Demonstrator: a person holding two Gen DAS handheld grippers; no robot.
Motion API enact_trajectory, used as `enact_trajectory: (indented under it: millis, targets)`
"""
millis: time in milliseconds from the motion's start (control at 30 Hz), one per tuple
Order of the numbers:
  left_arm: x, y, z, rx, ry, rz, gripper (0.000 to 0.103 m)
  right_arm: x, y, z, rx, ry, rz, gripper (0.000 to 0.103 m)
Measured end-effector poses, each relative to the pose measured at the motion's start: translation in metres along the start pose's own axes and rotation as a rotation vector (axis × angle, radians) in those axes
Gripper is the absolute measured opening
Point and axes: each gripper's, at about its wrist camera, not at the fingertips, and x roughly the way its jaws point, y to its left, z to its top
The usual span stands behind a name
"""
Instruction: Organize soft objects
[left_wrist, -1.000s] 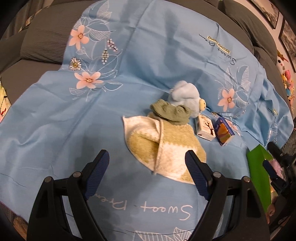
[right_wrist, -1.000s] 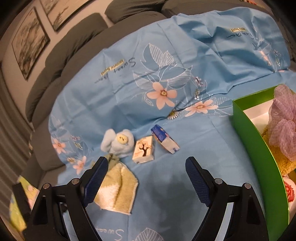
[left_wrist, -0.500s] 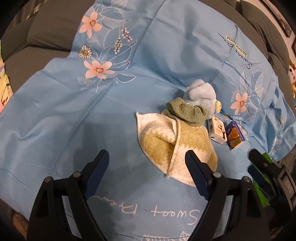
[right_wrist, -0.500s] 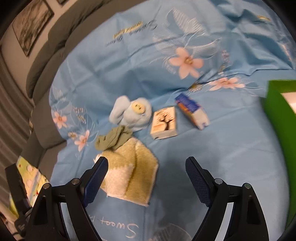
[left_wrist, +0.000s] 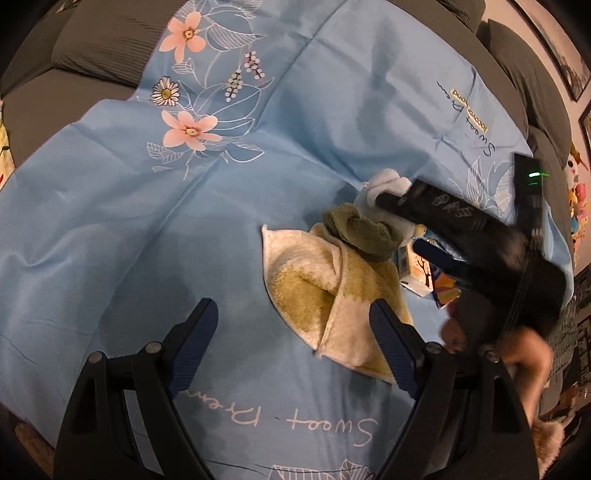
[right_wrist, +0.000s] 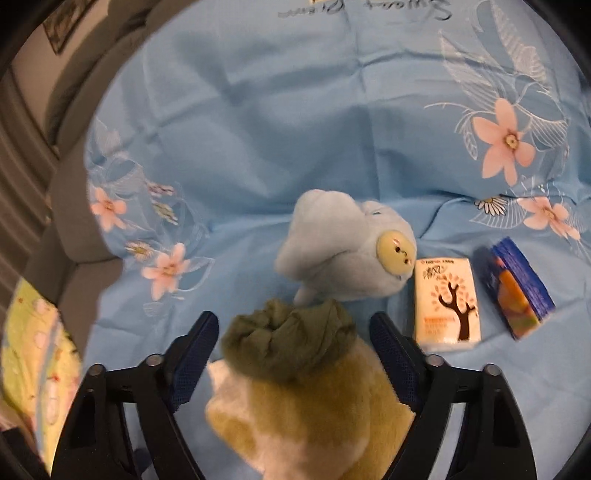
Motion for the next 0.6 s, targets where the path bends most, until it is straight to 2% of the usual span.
enact_trajectory:
  millis: [67, 100, 133, 167, 267, 500, 600]
  targets:
    - [-0.002, 0.004, 0.001, -0.017, -0.005, -0.003, 0.083, 0.015, -0.003, -0.001, 0.007, 0.029, -0.034, 0.043]
    - [-0.003, 0.005, 0.002, -0.026, -0.01, -0.008, 0.083, 0.023, -0.007, -0.003, 0.019, 0.056, -0.038, 0.04]
    - [-0.004, 0.007, 0.003, -0.037, -0.016, -0.012, 0.083, 0.029, -0.011, -0.007, 0.039, 0.077, -0.031, 0.032]
    - [-0.005, 0.008, 0.004, -0.044, -0.018, -0.011, 0.083, 0.031, -0.014, -0.009, 0.05, 0.078, -0.025, 0.025]
    - [-0.008, 0.01, 0.004, -0.049, -0.021, -0.016, 0.083, 0.018, -0.015, -0.014, 0.038, 0.04, -0.024, 0.013]
    - [-0.014, 0.016, 0.004, -0.076, -0.041, -0.003, 0.084, -0.068, -0.006, -0.022, -0.003, -0.092, 0.037, 0.012]
    - [-0.014, 0.012, 0.002, -0.061, -0.038, 0.003, 0.084, -0.101, -0.004, -0.037, -0.022, -0.114, 0.044, 0.012]
